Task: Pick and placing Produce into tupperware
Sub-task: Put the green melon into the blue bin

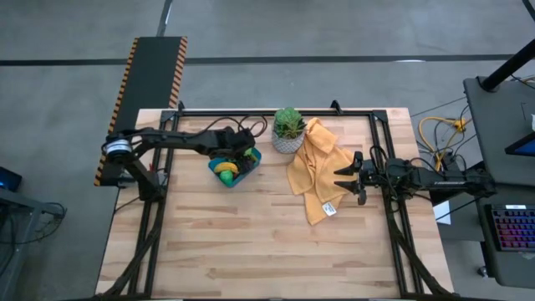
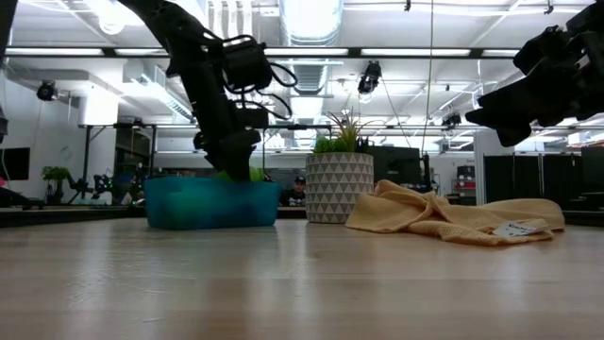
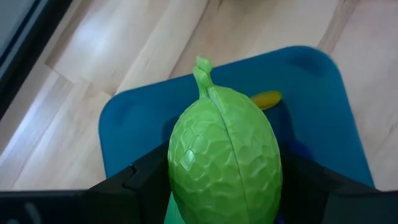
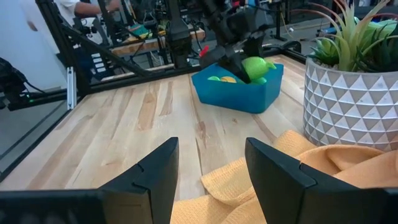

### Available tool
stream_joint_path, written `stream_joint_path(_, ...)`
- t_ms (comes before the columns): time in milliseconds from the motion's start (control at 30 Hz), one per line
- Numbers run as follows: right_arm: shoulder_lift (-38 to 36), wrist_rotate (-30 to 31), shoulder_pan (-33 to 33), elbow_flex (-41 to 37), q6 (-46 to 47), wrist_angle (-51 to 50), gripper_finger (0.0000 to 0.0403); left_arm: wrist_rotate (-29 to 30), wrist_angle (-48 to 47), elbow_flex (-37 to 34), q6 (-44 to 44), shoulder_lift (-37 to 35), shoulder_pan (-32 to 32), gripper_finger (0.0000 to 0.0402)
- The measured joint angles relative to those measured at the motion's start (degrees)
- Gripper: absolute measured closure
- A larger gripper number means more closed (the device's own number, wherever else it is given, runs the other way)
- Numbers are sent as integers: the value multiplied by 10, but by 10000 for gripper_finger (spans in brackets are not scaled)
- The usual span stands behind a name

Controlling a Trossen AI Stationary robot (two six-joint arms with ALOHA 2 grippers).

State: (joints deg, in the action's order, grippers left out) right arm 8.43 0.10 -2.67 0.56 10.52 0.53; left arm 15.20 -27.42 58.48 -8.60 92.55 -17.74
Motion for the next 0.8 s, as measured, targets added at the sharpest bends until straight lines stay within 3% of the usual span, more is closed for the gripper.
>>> stream_joint_path(433,0,0,0,0,0,0,225,-11,0,0,18,1,1,185)
stream_joint_path(800,0,0,0,0,0,0,225,-45,12,0,25,1,2,124)
